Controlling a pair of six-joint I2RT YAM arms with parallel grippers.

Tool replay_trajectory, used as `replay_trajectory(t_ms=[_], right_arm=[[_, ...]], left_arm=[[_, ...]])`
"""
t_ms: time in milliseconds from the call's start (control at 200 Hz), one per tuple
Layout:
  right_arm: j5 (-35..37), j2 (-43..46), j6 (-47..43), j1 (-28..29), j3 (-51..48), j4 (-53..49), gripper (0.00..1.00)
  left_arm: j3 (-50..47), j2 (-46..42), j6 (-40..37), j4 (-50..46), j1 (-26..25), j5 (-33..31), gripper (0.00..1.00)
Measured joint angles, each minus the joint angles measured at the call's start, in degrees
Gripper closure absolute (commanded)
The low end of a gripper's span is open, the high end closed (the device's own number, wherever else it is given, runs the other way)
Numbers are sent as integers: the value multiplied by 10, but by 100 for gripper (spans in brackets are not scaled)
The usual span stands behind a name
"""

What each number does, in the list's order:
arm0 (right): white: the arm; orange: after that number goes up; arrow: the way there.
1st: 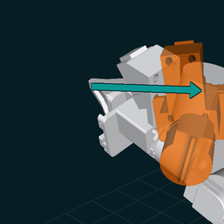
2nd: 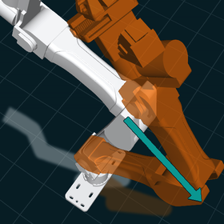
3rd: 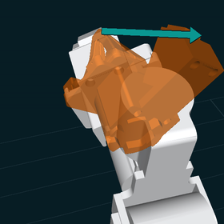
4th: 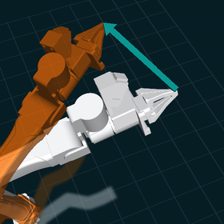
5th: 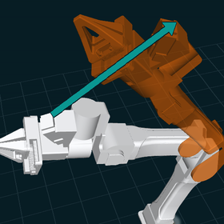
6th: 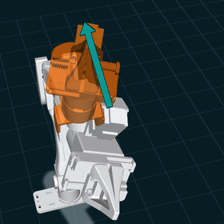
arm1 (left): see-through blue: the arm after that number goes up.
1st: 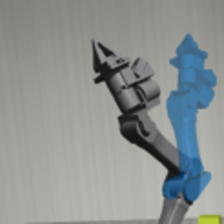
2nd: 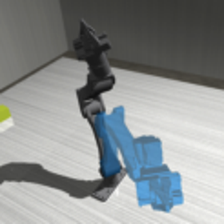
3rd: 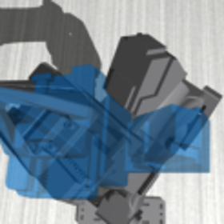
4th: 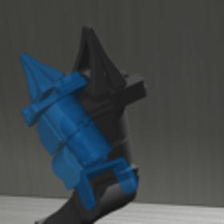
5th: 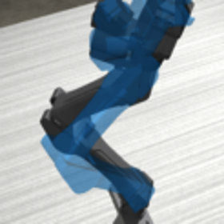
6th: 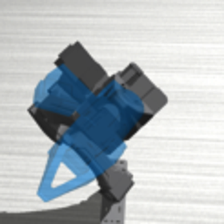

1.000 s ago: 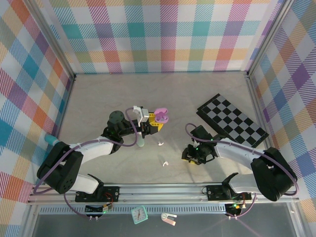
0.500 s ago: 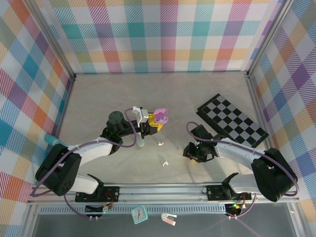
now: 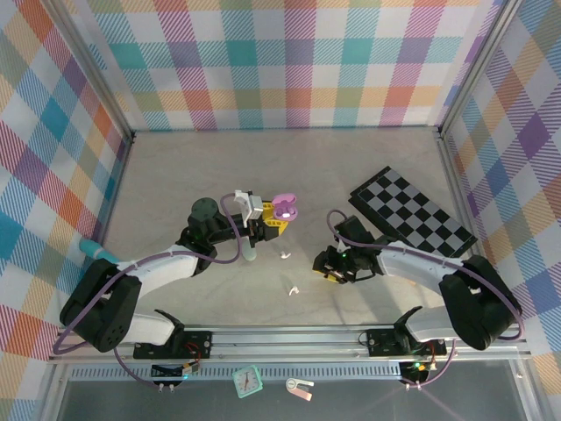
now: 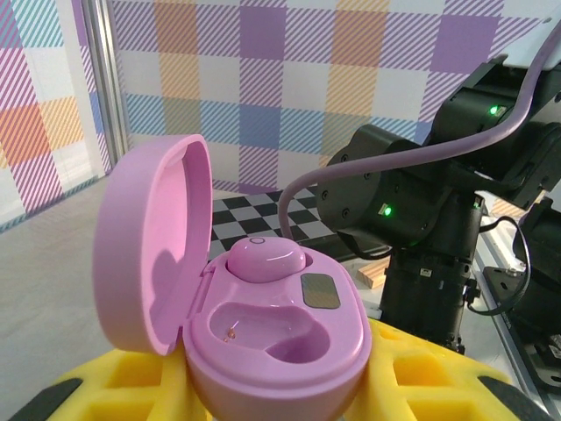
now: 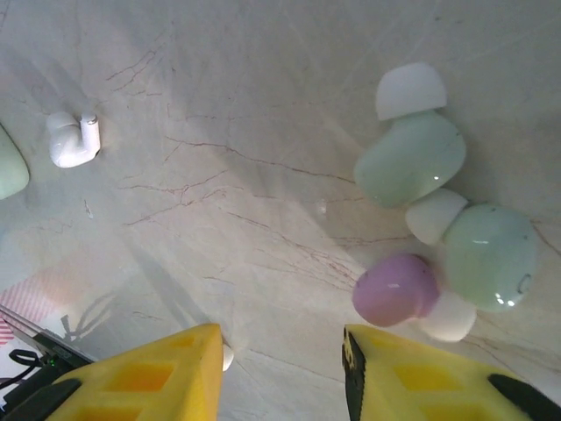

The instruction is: Insert wireless bluetooth earbuds into charging case

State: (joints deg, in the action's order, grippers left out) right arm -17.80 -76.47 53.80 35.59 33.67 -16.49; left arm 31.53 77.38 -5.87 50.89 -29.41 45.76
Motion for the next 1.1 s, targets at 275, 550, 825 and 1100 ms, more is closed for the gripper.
replay_trajectory(t_ms=[275,550,825,1100], right_arm=[[52,16,-83,-3,80,-70,53],[73,-47,-128,-4,89,-93,52],[79,-71,-143,-4,90,-94,50],[77,-80,-160,-4,96,-93,48]], left_arm=[[-2,-9,0,-2,6,-4,80],[-13,-14,0,-2,9,-4,80],[-14,-19,0,-2,10,-4,80],[-14,-19,0,-2,10,-4,80]])
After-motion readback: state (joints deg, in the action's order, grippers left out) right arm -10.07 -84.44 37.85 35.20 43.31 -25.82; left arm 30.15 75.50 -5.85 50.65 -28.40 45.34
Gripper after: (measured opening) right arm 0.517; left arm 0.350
